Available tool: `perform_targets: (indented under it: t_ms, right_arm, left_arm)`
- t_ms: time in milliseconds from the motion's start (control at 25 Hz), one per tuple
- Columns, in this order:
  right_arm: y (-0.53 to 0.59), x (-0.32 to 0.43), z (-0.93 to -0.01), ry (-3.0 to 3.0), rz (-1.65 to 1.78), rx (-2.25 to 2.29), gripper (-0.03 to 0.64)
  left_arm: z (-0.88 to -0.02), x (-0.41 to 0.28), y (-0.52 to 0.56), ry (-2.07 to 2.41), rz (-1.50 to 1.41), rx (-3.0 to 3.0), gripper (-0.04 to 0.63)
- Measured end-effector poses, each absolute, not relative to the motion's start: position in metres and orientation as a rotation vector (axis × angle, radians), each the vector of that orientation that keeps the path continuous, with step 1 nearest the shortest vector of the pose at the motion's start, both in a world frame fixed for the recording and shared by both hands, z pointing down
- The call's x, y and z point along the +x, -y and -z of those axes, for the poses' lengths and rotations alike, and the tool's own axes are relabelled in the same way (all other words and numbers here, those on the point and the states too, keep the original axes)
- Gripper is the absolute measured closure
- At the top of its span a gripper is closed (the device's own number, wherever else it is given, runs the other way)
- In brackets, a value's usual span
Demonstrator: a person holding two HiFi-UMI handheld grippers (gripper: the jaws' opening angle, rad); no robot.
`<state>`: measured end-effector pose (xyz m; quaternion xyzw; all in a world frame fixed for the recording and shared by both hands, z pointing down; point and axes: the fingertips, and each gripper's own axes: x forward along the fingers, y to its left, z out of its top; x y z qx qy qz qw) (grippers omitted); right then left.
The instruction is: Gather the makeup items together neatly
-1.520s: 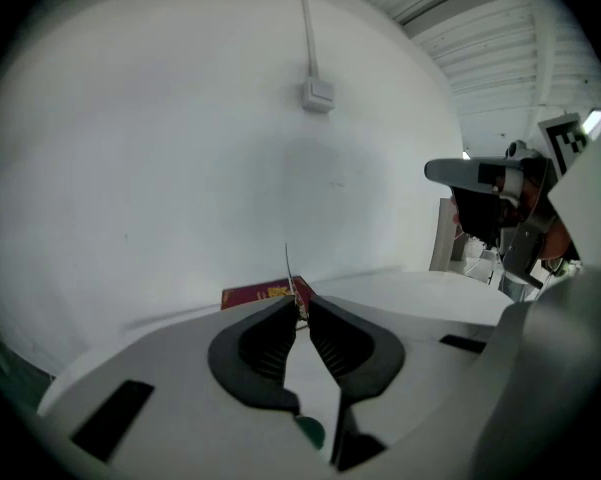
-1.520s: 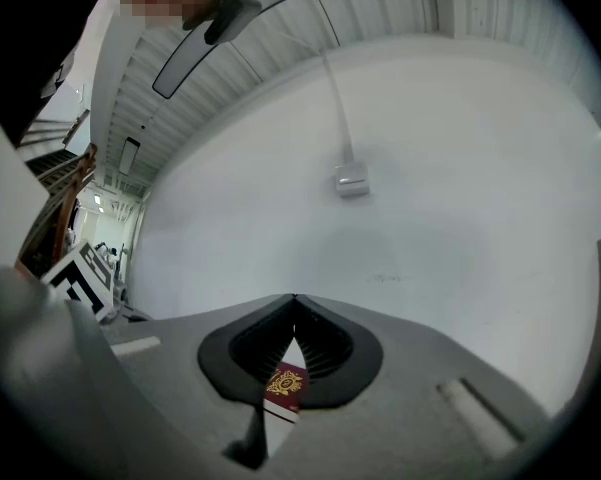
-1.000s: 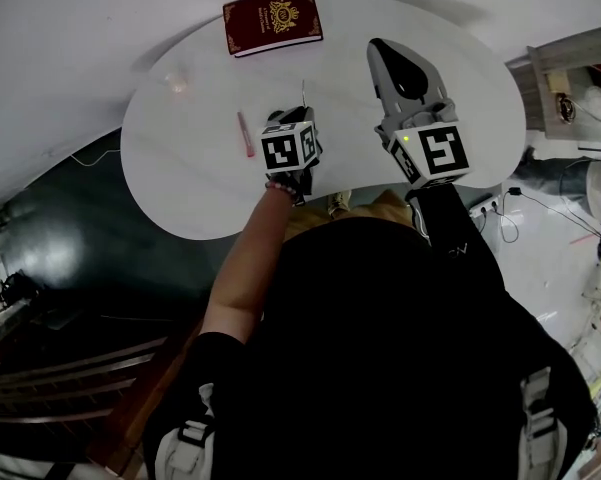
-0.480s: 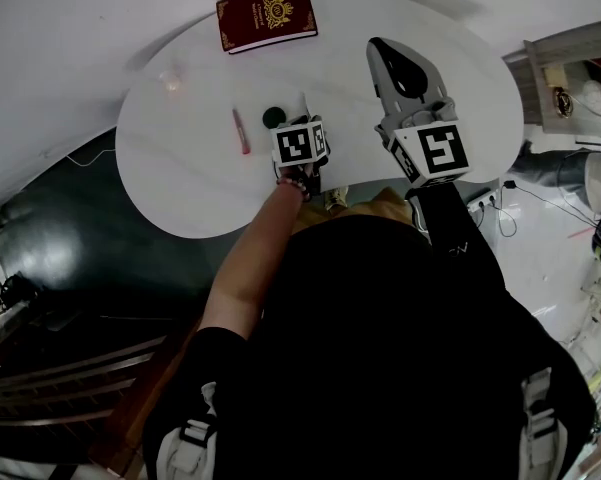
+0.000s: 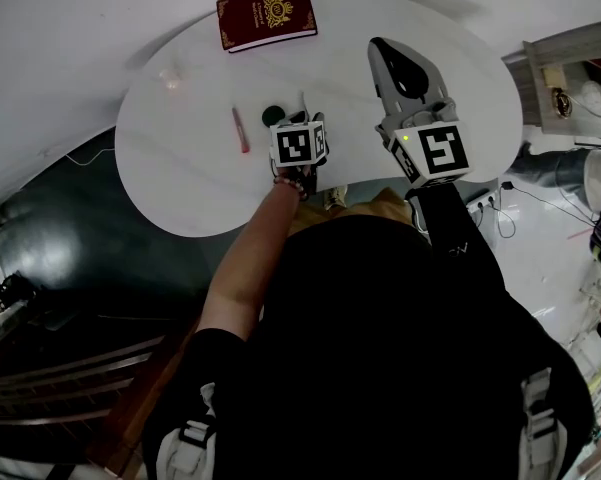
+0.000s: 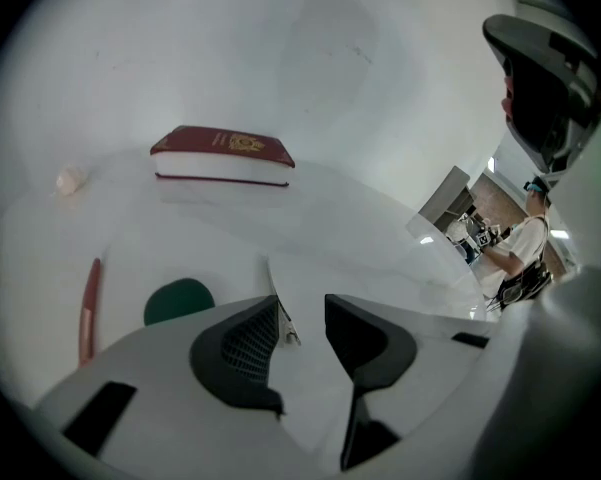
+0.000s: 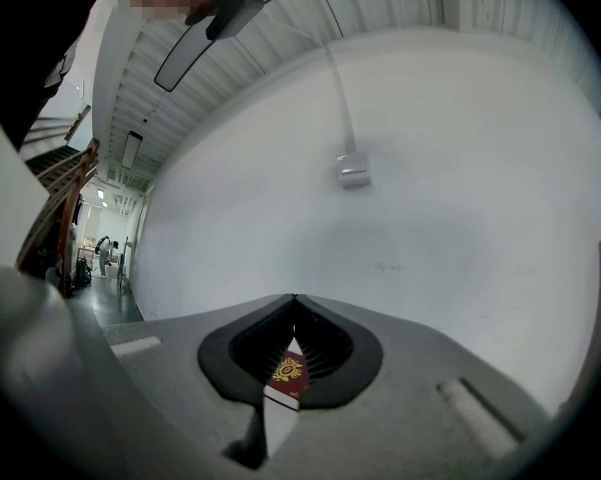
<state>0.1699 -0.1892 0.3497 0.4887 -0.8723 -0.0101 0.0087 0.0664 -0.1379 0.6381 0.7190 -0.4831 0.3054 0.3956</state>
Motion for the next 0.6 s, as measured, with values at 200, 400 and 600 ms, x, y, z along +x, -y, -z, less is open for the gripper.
perform_targets:
  t_ms: [200,400,600]
  right_arm:
    - [0.186,0.165,-0.339,2.745,0.097,1.511,0.612]
    - [0.184,0.154,-0.333,2.772,0.084,1.508,0.612]
    - [0.183,0.136,-0.328,2.8,0.135,1.436,0.612]
  left_arm:
    - [-0.592,0.052,0.157,1.339,-0.799,2.001,0.449]
    - [-0.52,0.031,0.177,1.536,-0.775,2.217,0.449]
    - [-0.44,0.002,0.184,1.749,-0.659,2.318,0.449]
